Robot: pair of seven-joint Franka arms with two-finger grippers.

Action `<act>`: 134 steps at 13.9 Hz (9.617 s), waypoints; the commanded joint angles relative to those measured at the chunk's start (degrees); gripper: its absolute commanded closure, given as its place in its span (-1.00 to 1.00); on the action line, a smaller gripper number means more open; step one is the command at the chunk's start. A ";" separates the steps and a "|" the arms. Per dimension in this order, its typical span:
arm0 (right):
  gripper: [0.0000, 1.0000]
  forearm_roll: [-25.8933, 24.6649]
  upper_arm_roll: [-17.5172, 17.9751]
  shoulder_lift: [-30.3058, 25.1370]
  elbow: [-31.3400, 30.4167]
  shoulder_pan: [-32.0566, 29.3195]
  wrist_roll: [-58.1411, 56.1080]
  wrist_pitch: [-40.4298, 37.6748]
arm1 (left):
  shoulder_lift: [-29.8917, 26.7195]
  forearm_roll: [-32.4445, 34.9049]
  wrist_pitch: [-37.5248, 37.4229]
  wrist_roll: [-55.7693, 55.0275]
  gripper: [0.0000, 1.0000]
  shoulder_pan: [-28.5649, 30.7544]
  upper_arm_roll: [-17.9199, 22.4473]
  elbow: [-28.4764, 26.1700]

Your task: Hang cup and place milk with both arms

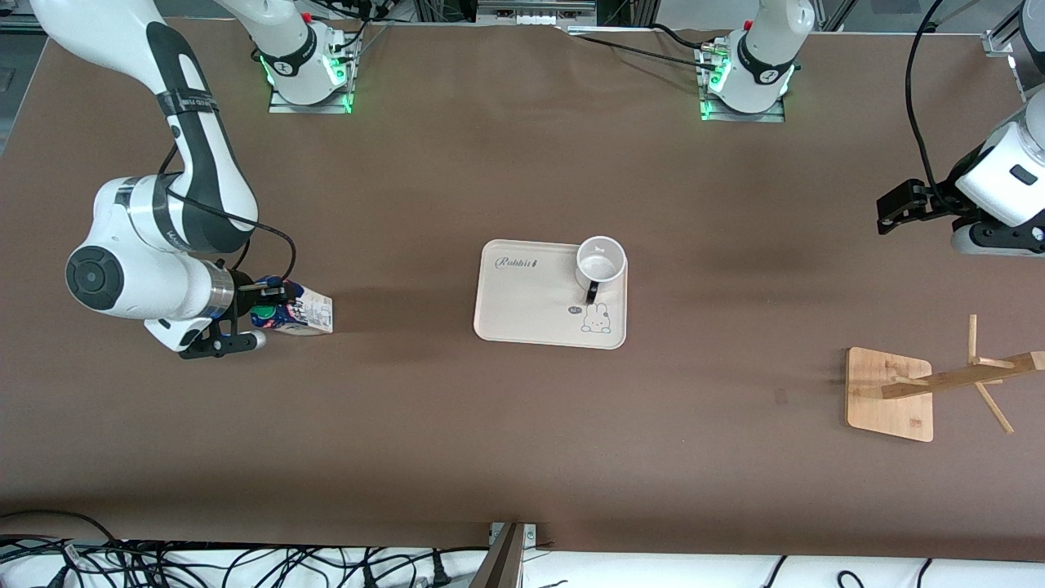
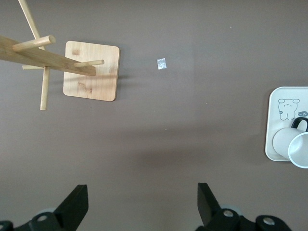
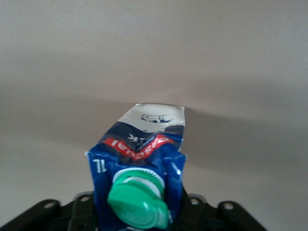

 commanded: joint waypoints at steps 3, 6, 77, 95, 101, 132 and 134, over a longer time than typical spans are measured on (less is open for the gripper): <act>-1.00 1.13 -0.52 -2.45 -1.90 0.26 0.16 0.99 | 0.65 -1.24 -1.30 0.98 -1.00 0.02 0.19 1.77; -1.00 1.04 -0.34 -5.08 -1.64 0.43 3.49 0.46 | 0.65 -1.24 -1.30 0.98 -1.00 0.02 0.10 1.77; -1.00 -10.74 -1.92 -22.58 4.43 0.34 5.00 -13.95 | 26.50 2.36 36.23 -46.66 1.00 -35.67 -1.83 -10.71; -1.00 -10.12 -1.75 -22.67 4.61 0.70 5.17 -13.34 | 15.67 -14.51 5.37 -2.54 1.00 11.45 -1.83 12.85; -1.00 -9.86 -1.75 -22.76 4.61 0.78 5.17 -13.77 | 17.96 -14.60 5.64 1.95 1.00 14.07 -1.74 12.85; -1.00 -9.86 -1.66 -22.76 4.69 0.87 5.17 -13.51 | 0.66 -3.70 -2.71 3.80 -1.00 3.54 0.98 2.14; -1.00 -9.77 -1.66 -22.76 4.69 0.87 5.17 -13.51 | -2.50 -3.79 -2.62 0.29 -1.00 3.27 1.07 -1.37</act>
